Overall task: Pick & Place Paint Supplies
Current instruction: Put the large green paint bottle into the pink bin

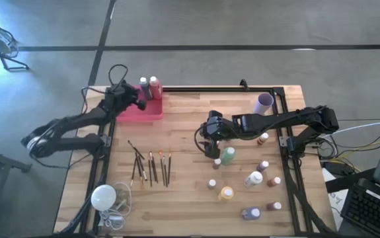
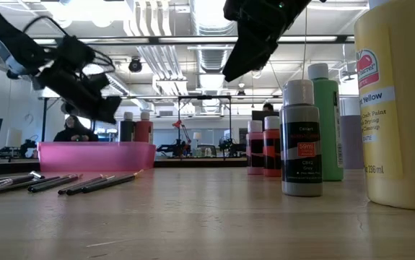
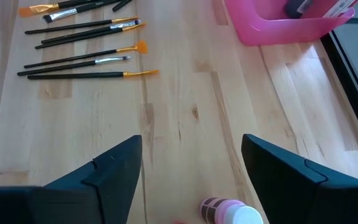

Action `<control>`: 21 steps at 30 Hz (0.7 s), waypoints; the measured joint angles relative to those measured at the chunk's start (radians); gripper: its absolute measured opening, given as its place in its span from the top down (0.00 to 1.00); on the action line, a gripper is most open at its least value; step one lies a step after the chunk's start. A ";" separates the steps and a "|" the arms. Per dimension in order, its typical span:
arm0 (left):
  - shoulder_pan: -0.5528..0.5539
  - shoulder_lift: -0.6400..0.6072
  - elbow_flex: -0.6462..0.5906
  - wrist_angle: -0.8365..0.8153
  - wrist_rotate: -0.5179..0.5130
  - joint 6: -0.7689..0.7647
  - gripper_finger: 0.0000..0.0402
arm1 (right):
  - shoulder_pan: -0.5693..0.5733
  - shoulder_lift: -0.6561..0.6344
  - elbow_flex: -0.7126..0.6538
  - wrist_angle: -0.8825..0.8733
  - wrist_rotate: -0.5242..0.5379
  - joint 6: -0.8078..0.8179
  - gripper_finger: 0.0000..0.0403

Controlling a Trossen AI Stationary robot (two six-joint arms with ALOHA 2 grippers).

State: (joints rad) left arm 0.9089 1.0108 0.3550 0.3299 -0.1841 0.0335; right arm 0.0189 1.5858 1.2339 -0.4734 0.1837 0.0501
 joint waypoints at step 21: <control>-0.071 -0.352 0.000 0.046 0.733 -0.274 0.95 | 0.013 -0.009 0.004 0.003 0.000 -0.012 0.46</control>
State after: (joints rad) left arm 0.8380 0.6590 0.3553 0.3757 0.5486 -0.2408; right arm 0.0320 1.5770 1.2377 -0.4702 0.1833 0.0384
